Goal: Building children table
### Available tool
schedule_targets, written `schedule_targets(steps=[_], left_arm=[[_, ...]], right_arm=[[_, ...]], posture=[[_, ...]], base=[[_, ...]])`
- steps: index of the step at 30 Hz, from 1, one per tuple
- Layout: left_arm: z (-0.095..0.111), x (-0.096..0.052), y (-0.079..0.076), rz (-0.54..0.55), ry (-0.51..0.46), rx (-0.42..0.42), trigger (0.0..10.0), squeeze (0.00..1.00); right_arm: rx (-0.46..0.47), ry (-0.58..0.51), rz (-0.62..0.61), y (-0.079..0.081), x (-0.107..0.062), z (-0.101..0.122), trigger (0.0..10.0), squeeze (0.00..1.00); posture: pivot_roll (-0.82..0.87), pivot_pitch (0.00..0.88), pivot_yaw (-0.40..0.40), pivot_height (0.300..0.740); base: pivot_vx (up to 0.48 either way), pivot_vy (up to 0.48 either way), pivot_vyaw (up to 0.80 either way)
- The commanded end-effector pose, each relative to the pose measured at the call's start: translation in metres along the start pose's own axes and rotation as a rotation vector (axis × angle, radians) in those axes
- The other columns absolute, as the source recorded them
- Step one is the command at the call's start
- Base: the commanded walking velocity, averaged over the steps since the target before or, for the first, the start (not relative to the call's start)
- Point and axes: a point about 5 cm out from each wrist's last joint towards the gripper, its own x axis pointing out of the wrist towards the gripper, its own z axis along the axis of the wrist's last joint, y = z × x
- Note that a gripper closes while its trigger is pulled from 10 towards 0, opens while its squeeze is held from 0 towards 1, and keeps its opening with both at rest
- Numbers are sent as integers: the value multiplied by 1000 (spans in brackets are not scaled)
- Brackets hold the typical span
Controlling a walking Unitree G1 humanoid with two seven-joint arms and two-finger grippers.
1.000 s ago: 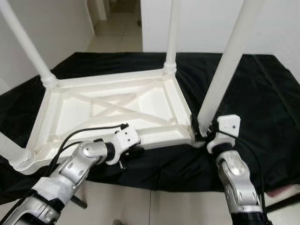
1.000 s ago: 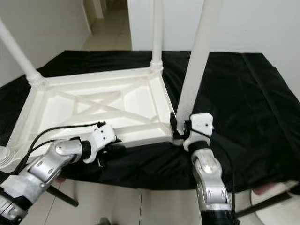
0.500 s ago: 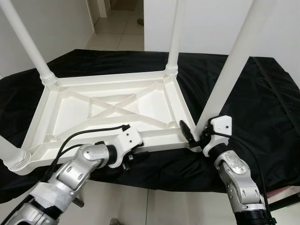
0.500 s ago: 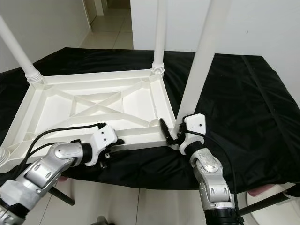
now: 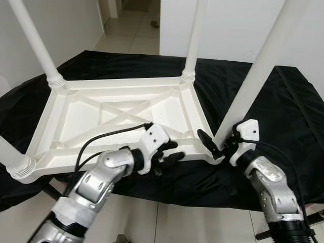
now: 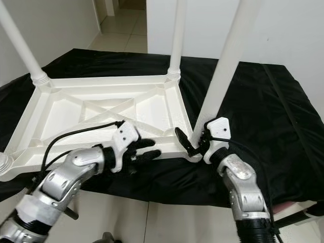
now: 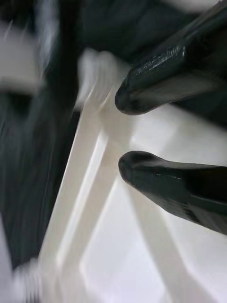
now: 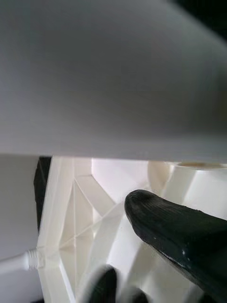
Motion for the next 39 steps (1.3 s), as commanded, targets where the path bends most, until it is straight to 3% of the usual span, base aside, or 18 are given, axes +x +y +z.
schedule_targets(steps=[1, 4, 5, 6, 7, 8, 10, 16, 19, 20, 22, 28, 36, 37, 39], left_arm=[[-4, -3, 2, 53, 18, -30, 10000, 0], [-5, -1, -8, 42, 22, -49, 10000, 0], [-5, -1, -11, 31, 26, -48, 10000, 0], [-5, -1, -11, 31, 26, -48, 10000, 0], [-6, 0, -13, 23, 33, -48, 10000, 0], [-6, -1, -16, 10, 37, -48, 10000, 0], [-6, -1, -18, -3, 41, -47, 10000, 0], [-5, 1, -20, 5, 40, -49, 10000, 0], [-4, 1, -22, 13, 45, -55, 10000, 0], [-5, 2, -23, 11, 48, -52, 10000, 0], [-5, 2, -23, 11, 48, -52, 10000, 0], [-7, 2, -22, 48, 52, -81, 10000, 0], [-9, 0, -20, 68, 54, -109, 10000, 0], [-11, -2, -20, 60, 53, -102, 10000, 0], [-11, -2, -20, 60, 53, -102, 10000, 0]], right_arm=[[16, 38, 33, 0, -3, -6, 10000, 0], [21, 74, 84, -2, -6, -12, 9725, 0], [34, 77, 102, -1, -6, -13, 8824, 0], [34, 77, 102, -1, -6, -13, 8824, 0], [36, 89, 124, 0, -7, -14, 2824, 0], [43, 92, 139, 0, -7, -15, 549, 0], [44, 104, 150, 0, -7, -17, 0, 0], [88, 96, 138, -1, -5, -19, 0, 0], [84, 89, 49, 3, 1, -18, 0, 0], [135, 78, -27, 3, 3, -19, 0, 0], [135, 78, -27, 3, 3, -19, 0, 0], [196, 112, -306, 17, 6, -28, 0, 0], [179, 147, -420, 33, 7, -29, 0, 0], [156, 231, -548, 39, 6, -33, 0, 0], [156, 231, -548, 39, 6, -33, 0, 0]], posture=[[5, 26, -2, 740], [9, 26, -3, 740], [13, 28, -6, 740], [13, 28, -6, 740], [13, 28, -6, 740], [15, 30, -7, 740], [17, 31, -8, 740], [20, 35, -9, 740], [20, 41, -14, 740], [23, 43, -16, 740], [23, 43, -16, 740], [22, 50, -22, 740], [18, 47, -31, 740], [-3, 46, -37, 740], [-3, 46, -37, 740]], base=[[0, 0, 0], [0, 0, 0], [0, 0, 0], [0, 0, 0], [0, 0, 0], [0, 0, 0], [0, 0, 0], [0, 0, 0], [0, 0, 0], [0, 0, 0], [0, 0, 0], [0, 0, 0], [0, 0, 0], [0, 0, 0], [0, 0, 0]])
